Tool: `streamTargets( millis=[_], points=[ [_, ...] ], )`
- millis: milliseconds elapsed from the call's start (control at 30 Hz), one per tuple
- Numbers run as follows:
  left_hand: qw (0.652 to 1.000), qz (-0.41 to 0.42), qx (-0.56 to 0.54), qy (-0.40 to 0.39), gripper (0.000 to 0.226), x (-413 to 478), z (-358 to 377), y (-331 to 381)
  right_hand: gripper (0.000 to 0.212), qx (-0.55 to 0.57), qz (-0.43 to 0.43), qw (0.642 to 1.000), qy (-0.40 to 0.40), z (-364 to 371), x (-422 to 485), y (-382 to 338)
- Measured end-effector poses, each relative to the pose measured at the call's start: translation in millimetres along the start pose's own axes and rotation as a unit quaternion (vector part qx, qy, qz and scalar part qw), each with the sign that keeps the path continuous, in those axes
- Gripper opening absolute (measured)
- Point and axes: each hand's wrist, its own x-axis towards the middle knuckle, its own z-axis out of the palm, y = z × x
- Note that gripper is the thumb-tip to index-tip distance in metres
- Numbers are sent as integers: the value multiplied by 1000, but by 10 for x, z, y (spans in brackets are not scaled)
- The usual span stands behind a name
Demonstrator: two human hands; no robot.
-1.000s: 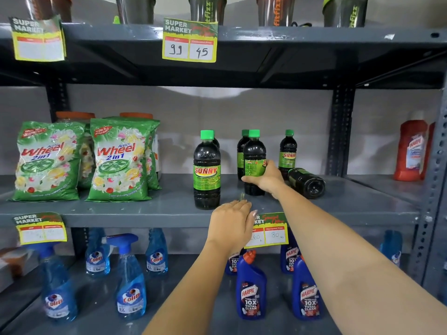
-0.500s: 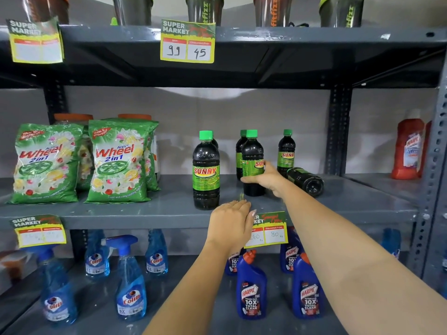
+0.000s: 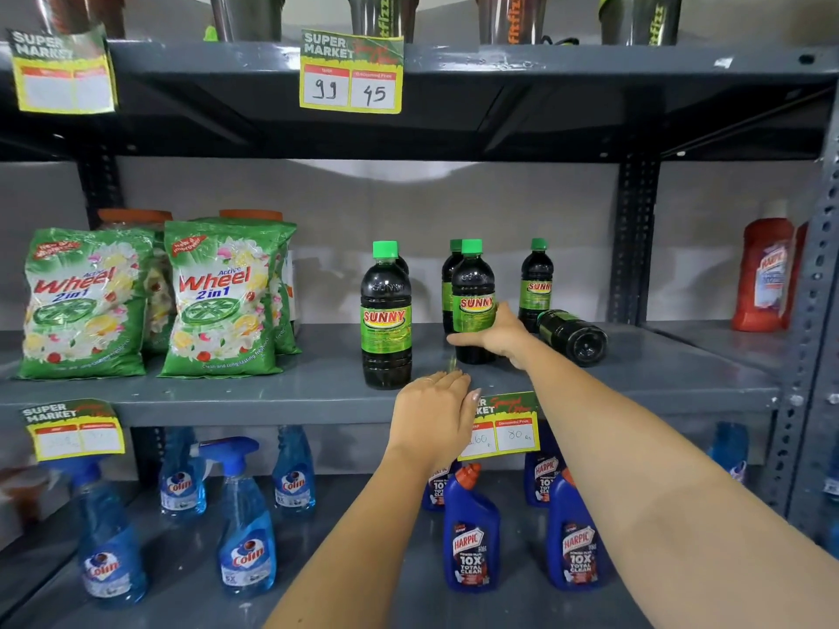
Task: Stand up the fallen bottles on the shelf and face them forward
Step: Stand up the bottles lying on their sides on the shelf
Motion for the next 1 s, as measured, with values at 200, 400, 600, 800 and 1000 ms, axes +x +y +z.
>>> streamTargets(
  millis=[200,400,600,800,1000],
  points=[
    [1000,-10,-2,-8,50,5,15,4,110,-13,-12,1000,-19,-7,57,100],
    [1000,-20,-6,-12,52,20,16,-3,94,-4,-13,999,-50,-99,-256,-29],
    [999,-20,6,-26,56,10,-23,21,113,-9,-28,998,-57,-158,-386,-3],
    [998,-38,24,-54,43,35,-54,-3,113,-2,-37,998,-48,-156,-425,108],
    [998,-42,12,-46,44,44,-29,-16,116,13,-30,998,-53,-154,-529,82]
  ],
)
